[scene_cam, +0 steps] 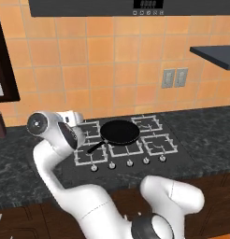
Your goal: Pick the kettle from the counter and place it on a stove burner. Then turn the burner on.
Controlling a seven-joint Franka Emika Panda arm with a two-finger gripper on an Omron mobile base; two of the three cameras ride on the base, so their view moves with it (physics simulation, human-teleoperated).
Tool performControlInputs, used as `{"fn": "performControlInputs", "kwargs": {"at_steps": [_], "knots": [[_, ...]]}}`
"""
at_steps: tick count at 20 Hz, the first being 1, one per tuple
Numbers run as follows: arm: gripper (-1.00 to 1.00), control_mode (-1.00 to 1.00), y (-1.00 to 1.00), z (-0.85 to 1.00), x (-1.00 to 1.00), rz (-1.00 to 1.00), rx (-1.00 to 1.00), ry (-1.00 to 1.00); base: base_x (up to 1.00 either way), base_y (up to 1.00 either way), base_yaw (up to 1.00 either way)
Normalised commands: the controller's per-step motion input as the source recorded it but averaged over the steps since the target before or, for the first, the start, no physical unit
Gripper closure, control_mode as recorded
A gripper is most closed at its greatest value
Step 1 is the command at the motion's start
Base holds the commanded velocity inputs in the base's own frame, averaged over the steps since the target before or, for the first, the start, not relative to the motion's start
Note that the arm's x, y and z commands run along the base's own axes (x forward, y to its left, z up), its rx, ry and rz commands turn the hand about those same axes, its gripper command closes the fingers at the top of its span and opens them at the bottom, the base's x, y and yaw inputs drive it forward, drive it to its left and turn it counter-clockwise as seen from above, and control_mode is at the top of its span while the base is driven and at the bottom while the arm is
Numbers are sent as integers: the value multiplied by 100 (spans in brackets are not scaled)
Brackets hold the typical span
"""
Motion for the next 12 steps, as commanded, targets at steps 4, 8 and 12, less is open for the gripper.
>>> {"fn": "performControlInputs", "kwargs": {"at_steps": [4,8,12], "knots": [[100,-100,-100,72,0,-1,8,-33,0,0,0],[100,-100,-100,71,3,-6,8,-19,0,0,0],[100,-100,-100,72,19,-11,11,-5,0,0,0]]}}
